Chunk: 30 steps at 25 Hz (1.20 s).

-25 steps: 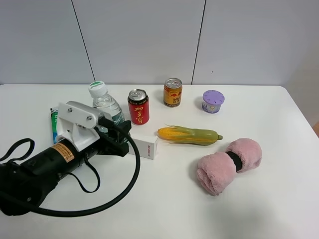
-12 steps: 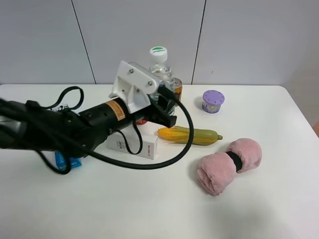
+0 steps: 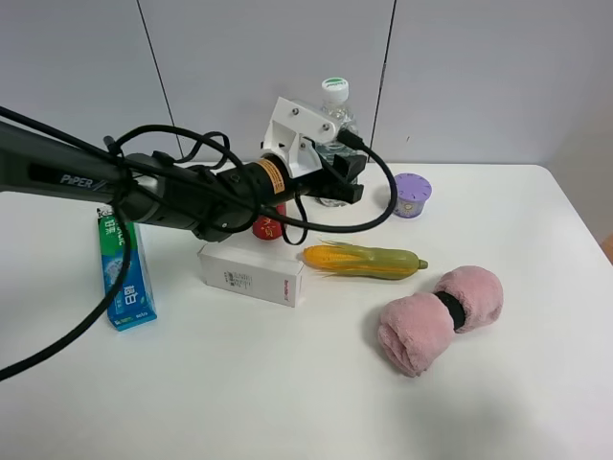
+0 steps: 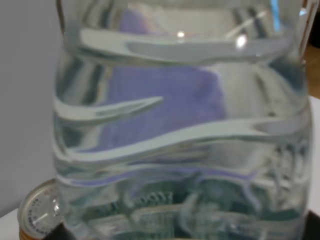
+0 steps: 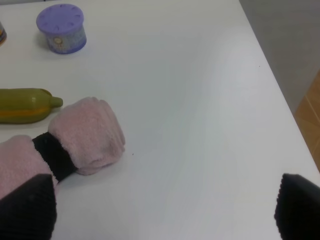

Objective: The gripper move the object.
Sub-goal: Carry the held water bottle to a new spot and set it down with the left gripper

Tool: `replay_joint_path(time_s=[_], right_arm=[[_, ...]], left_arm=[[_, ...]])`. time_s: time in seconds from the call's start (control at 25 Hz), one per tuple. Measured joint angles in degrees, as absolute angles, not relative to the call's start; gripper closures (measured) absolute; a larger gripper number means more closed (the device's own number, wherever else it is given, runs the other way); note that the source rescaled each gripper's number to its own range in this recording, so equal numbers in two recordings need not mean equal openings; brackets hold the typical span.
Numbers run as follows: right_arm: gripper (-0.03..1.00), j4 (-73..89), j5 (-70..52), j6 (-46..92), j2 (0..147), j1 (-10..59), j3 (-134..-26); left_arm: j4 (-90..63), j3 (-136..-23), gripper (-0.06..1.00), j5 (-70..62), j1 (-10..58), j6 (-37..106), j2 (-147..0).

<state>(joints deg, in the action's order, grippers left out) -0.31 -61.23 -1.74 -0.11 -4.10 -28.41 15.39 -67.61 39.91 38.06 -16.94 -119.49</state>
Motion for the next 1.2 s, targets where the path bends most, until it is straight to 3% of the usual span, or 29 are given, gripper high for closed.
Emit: replay_joint_path(time_s=[0.64,1.2], right_arm=[[-0.03,-0.3,-61.2,-1.7,-0.1,-4.1,-28.4],[-0.03,-0.3,-61.2,-1.7,-0.1,-4.1,-28.4]], left_arm=[[16.6,-81.0,0.88,39.9,37.9,-19.2,-134.9],[19.8,-81.8,0.88,40.0,37.9,-18.7,-139.4]])
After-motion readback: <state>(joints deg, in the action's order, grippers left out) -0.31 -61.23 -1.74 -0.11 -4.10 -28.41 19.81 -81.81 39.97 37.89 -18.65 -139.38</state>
